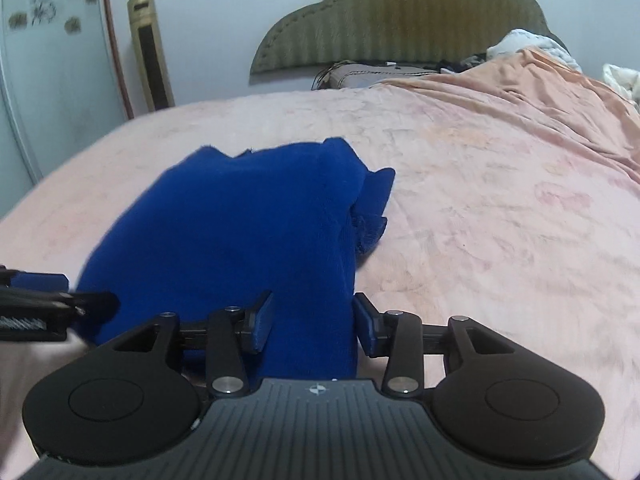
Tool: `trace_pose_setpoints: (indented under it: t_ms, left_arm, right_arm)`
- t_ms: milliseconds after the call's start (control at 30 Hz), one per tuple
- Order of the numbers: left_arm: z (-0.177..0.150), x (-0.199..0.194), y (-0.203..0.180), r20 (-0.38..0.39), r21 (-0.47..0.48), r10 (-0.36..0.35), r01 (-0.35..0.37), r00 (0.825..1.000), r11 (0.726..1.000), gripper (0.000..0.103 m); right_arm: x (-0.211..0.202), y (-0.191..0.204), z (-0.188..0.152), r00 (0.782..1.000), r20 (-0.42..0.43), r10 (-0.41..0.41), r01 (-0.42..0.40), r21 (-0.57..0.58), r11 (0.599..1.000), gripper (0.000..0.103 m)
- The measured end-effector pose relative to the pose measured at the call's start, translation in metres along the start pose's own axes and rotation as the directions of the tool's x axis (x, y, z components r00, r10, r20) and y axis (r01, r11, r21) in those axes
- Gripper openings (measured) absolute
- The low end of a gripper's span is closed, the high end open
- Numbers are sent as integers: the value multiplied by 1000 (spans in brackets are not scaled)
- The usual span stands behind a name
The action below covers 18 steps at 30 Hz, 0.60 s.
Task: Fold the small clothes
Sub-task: 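Pat the folded sweater flat and withdraw both open grippers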
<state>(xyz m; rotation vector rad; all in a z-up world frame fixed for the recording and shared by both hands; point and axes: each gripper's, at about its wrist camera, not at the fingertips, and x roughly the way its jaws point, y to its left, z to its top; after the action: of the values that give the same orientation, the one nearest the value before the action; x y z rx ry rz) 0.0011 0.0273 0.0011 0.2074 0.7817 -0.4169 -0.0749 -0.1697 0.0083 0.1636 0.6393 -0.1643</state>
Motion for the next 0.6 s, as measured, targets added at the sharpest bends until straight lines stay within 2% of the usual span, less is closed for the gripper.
trace_pose_setpoints:
  t_ms: [33,133,267,600]
  left_arm:
    - [-1,-1,-1,-2,4,3,-3,1000,1000,76]
    - [-3,-4,-4,-11,0,10,-10,1000,1000,76]
    - [-7,-7,-8,-18,-7,30,-30,999,1000,78]
    - [-22,-14,-15,-60,-32,48,-50,997,998,80]
  right_arm:
    - [-4,3,-1,1000,12,-1,2,-10,1000,63]
    - [-13,12,-5,1000,27,1,0,-38,999,74]
    - [-18,16,-10,1000,17,4,-4,-25,1000,77]
    - [-33,21,-21,1000,14,-1,2,-22,1000,93]
